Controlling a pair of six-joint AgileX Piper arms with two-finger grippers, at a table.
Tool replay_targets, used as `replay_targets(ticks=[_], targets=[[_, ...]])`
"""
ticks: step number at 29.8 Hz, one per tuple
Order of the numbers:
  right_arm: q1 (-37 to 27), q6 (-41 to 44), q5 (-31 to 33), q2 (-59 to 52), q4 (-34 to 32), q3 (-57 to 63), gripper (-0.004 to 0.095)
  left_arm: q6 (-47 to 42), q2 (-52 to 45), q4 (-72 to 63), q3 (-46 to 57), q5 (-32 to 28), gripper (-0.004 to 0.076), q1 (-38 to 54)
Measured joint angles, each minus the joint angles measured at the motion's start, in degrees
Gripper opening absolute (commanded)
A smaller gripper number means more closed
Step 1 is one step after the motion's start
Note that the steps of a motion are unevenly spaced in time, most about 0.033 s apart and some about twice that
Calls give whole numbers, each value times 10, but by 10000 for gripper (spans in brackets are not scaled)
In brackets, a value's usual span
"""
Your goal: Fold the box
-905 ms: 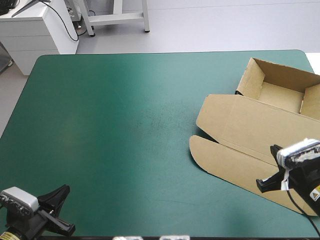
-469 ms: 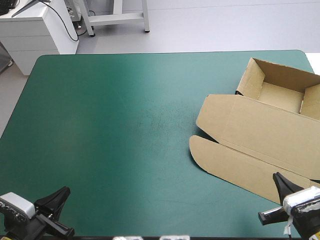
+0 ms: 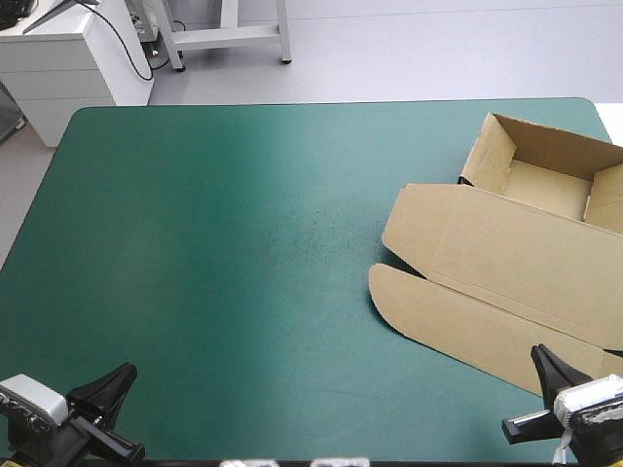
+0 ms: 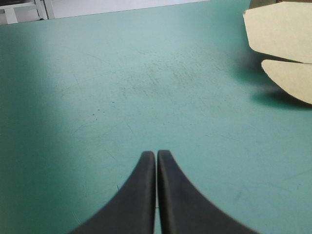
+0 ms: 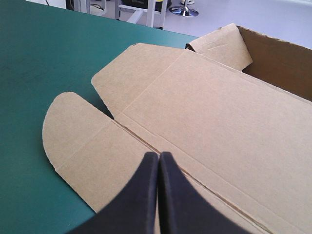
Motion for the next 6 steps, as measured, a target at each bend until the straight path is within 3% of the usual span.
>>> replay_targets(ticks=[6], targets=[[0, 6, 0, 0, -8, 0, -21, 0, 0, 0, 0, 0, -8, 0]])
